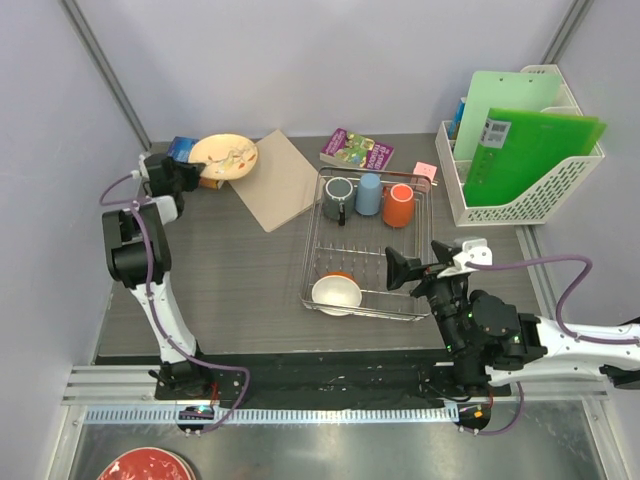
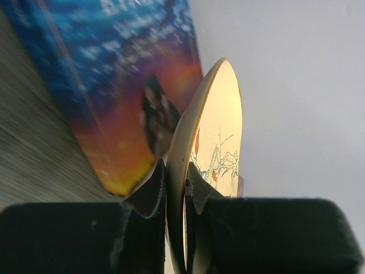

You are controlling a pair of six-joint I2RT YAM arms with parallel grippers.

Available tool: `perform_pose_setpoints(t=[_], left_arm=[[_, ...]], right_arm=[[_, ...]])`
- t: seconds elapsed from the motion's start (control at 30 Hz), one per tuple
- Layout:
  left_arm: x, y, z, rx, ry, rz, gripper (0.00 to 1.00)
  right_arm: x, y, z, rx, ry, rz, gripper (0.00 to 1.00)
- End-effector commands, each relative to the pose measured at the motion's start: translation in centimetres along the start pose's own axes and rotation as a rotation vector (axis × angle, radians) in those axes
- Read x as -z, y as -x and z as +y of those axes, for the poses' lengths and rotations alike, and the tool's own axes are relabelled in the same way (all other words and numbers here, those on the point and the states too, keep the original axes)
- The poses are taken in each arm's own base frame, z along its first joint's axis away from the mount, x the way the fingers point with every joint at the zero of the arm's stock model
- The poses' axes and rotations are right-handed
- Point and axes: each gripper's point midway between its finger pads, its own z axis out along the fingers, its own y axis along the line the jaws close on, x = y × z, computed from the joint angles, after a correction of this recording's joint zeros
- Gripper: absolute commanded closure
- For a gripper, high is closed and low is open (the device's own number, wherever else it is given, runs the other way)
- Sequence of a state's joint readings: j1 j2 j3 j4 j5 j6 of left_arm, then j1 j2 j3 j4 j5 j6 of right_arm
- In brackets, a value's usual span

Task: Unload the mixed dishes from the dish rack
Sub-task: Place the plate at the center of the board.

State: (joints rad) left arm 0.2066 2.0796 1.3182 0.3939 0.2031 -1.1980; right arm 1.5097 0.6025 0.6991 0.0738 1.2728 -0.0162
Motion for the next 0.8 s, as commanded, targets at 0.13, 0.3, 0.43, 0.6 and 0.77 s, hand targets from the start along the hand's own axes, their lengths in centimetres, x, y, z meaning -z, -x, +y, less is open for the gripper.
perform_pose_setpoints(t=[0.13,0.3,0.43,0.6,0.77], left_arm=[[-3.1,5.6,-5.5,0.041,-0.213,-0.119,0.99],[-5.4,5.7,-4.3,0.068,-0.148,-0.100,0.99],[-5.7,5.4,-3.1,0.050,-0.063,-0.077,0.90],[-4.2,5.1,-1.6,0.039,-0.007,-0.068,0.72],[-2.3,6.3,-0.1,0.053,0.052,-0.076,0.14]], right_arm=[[-0.5,-0.2,-1.7,-0.002,-0.100,-0.011,0.00],[-1.5,-1.0,-0.7,0.019,-0.090,-0.008,0.00],[-2.2,-1.7,-0.1,0.056,-0.090,0.004,0.00],[-2.6,-1.9,-0.2,0.070,-0.098,0.007,0.00],[-2.3,-1.9,-0.6,0.032,-0.090,0.004,0.00]])
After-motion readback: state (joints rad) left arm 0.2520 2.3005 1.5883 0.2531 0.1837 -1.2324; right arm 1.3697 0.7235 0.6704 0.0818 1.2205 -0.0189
